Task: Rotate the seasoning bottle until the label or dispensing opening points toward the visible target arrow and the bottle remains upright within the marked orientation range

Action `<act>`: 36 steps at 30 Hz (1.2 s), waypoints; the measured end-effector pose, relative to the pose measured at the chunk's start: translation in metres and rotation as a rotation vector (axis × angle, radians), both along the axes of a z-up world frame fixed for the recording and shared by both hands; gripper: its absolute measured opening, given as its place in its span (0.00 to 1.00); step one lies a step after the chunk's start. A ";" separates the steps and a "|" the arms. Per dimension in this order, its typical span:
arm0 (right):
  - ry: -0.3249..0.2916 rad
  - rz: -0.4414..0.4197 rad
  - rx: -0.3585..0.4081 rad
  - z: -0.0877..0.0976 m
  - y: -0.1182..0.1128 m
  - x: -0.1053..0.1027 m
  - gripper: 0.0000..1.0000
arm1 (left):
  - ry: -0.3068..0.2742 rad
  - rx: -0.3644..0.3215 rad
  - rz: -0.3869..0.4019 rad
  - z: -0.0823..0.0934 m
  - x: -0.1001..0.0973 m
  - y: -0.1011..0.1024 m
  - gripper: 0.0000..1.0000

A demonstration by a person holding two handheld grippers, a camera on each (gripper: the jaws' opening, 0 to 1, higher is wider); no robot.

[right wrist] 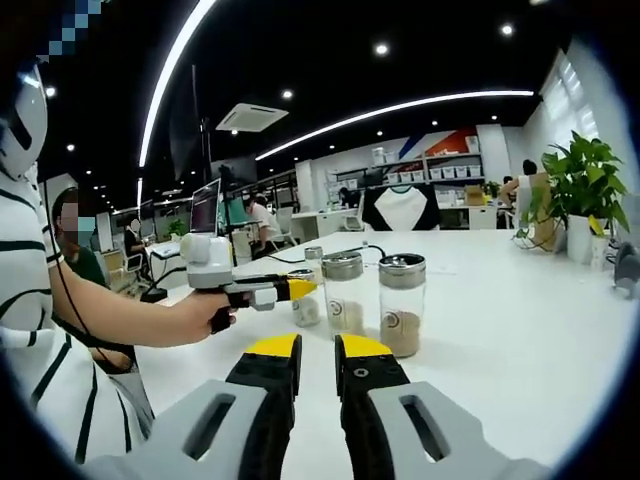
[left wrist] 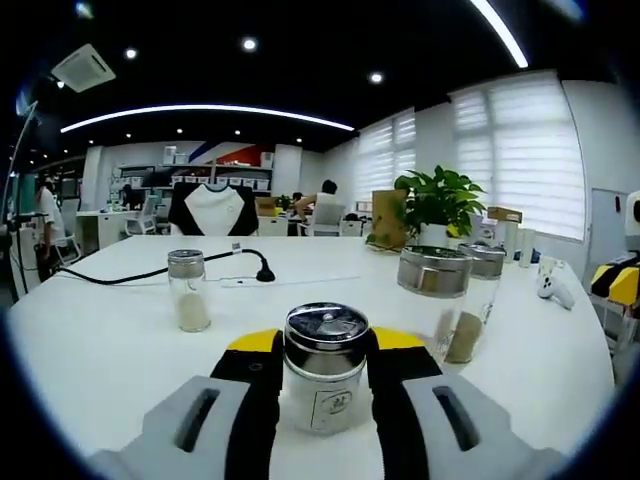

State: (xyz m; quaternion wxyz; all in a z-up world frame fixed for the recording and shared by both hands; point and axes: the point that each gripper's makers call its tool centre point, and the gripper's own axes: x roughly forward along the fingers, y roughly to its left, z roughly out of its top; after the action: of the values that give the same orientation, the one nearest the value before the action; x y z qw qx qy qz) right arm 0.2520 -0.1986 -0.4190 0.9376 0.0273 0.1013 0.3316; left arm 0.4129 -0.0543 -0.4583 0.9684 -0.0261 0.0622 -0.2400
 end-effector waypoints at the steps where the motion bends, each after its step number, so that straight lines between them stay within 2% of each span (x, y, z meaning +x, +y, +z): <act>1: 0.001 0.000 0.000 0.000 0.000 0.000 0.11 | 0.000 0.003 0.000 0.000 0.000 0.000 0.35; 3: 0.000 -0.001 0.004 0.000 0.000 0.000 0.11 | 0.011 0.001 -0.005 -0.001 0.001 0.002 0.35; 6: 0.003 -0.004 0.006 -0.001 -0.001 0.000 0.11 | 0.032 -0.037 -0.017 0.001 0.001 0.005 0.42; 8: 0.010 -0.004 0.008 -0.003 -0.001 -0.001 0.11 | 0.071 -0.032 -0.064 0.000 -0.004 0.002 0.40; 9: 0.012 -0.005 0.006 -0.004 -0.001 -0.001 0.11 | 0.043 -0.039 -0.079 0.007 -0.005 0.002 0.39; 12: 0.016 -0.002 0.009 -0.005 0.001 0.000 0.11 | 0.034 -0.018 -0.129 0.012 -0.006 0.003 0.40; 14: 0.014 0.002 0.006 -0.004 0.004 0.000 0.11 | 0.045 0.011 -0.195 0.013 -0.006 0.002 0.39; 16: 0.012 0.008 0.006 -0.004 0.006 0.000 0.11 | 0.053 0.038 -0.211 0.012 -0.003 0.007 0.38; 18: 0.013 0.012 0.005 -0.004 0.007 0.000 0.11 | 0.043 0.013 -0.273 0.019 -0.004 0.006 0.39; 19: 0.014 0.013 0.002 -0.004 0.007 0.000 0.11 | 0.036 0.015 -0.276 0.021 -0.002 0.008 0.39; 20: 0.016 0.014 0.002 -0.005 0.007 0.000 0.11 | 0.031 0.016 -0.312 0.023 -0.003 0.006 0.39; 23: 0.020 0.019 -0.003 -0.006 0.008 -0.001 0.11 | 0.072 -0.031 -0.384 0.021 -0.004 0.000 0.39; 24: 0.019 0.019 -0.006 -0.006 0.008 0.000 0.11 | 0.085 -0.044 -0.392 0.020 -0.003 0.000 0.40; 28: 0.015 0.018 -0.005 -0.004 0.008 0.000 0.11 | 0.088 -0.007 -0.396 0.013 0.000 -0.002 0.39; 30: 0.015 0.016 -0.007 -0.004 0.007 0.000 0.11 | 0.107 -0.008 -0.400 0.009 -0.002 -0.003 0.35; 31: 0.015 0.015 -0.008 -0.004 0.007 0.000 0.11 | 0.116 -0.035 -0.400 0.011 -0.003 -0.005 0.33; 36: 0.015 0.014 -0.010 -0.004 0.007 0.000 0.11 | 0.103 -0.012 -0.370 0.012 -0.006 -0.005 0.33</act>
State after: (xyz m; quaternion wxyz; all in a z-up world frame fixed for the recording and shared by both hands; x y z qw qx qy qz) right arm 0.2518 -0.1916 -0.4227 0.9345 0.0244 0.1101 0.3376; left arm 0.4071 -0.0594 -0.4462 0.9032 -0.0324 0.1140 -0.4126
